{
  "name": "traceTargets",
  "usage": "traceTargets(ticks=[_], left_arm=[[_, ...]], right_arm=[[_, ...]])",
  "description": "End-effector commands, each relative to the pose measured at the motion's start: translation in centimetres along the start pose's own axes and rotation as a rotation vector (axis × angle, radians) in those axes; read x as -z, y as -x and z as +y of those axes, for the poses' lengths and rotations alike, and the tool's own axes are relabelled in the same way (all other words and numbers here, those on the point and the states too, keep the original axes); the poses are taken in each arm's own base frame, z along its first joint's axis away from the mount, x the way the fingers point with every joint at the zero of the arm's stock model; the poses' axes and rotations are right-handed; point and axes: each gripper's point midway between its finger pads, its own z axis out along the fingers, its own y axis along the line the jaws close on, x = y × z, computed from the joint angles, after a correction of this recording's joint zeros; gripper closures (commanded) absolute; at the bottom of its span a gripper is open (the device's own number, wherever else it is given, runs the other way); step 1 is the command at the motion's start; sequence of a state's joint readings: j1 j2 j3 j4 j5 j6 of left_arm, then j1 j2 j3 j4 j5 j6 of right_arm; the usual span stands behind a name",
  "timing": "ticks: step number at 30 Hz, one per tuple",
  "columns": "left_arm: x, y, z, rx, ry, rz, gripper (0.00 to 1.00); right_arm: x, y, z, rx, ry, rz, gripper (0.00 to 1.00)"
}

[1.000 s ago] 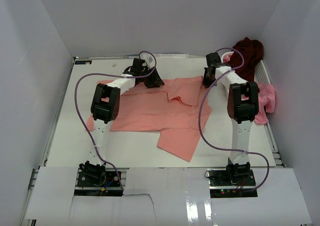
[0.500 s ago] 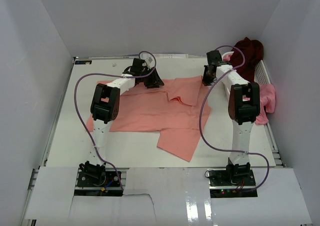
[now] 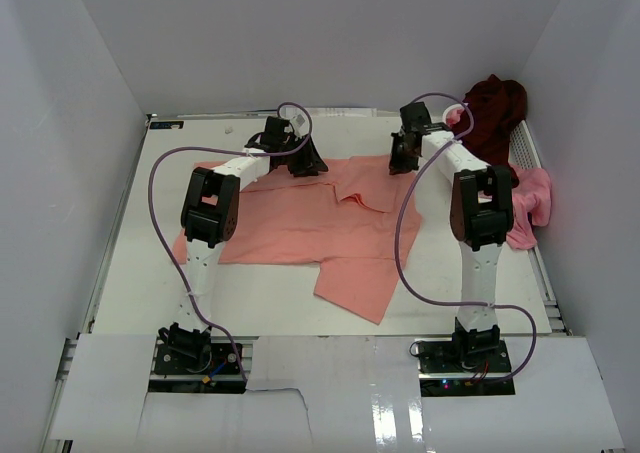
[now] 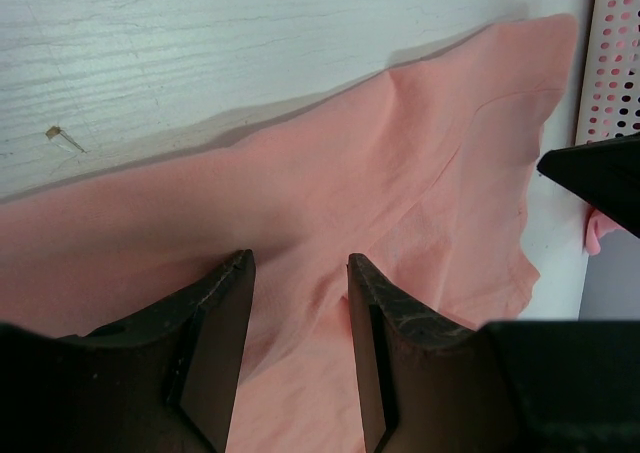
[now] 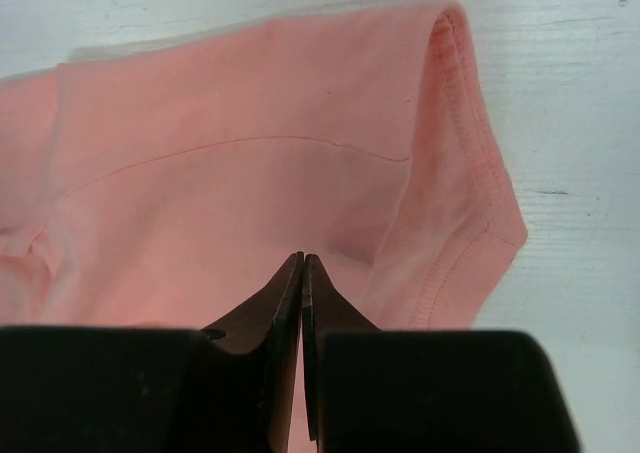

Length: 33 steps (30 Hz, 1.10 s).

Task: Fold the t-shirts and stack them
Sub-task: Fold the flattened tshirt in 1/3 of the way

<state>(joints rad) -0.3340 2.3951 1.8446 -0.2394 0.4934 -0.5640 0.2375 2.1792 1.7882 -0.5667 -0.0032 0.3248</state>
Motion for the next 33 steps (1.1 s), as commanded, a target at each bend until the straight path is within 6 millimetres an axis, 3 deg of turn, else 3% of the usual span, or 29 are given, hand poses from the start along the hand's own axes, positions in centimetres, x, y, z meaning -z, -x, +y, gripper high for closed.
traceTargets(ticks=[1, 8, 22, 28, 32, 33], left_arm=[[2.6, 1.6, -1.2, -0.024, 0.025, -0.029, 0.46], [2.6, 1.5, -1.0, -0.019, 0.026, -0.025, 0.46], [3.0, 1.6, -1.0, -0.018, 0.030, -0.032, 0.46], [3.2, 1.8, -1.2, -0.021, 0.026, -0.035, 0.46], [3.7, 2.6, -2.2, -0.026, 0.007, -0.039, 0.46], [4.1, 3.6, -3.1, -0.040, -0.006, -0.058, 0.46]], right_arm=[[-1.4, 0.0, -0.2, 0.006, 0.003, 0.012, 0.92], [-2.3, -1.0, -2.1, 0.026, -0.084, 0.034, 0.92], [-1.8, -2.3, -6.0, 0.075, -0.273, 0.053, 0.92], [-1.3, -1.3, -5.7, 0.068, -0.272, 0.034, 0.91], [-0.4, 0.9, -3.6, 0.055, -0.186, -0.015, 0.71], [0.2, 2.2, -2.8, 0.053, -0.159, -0.048, 0.69]])
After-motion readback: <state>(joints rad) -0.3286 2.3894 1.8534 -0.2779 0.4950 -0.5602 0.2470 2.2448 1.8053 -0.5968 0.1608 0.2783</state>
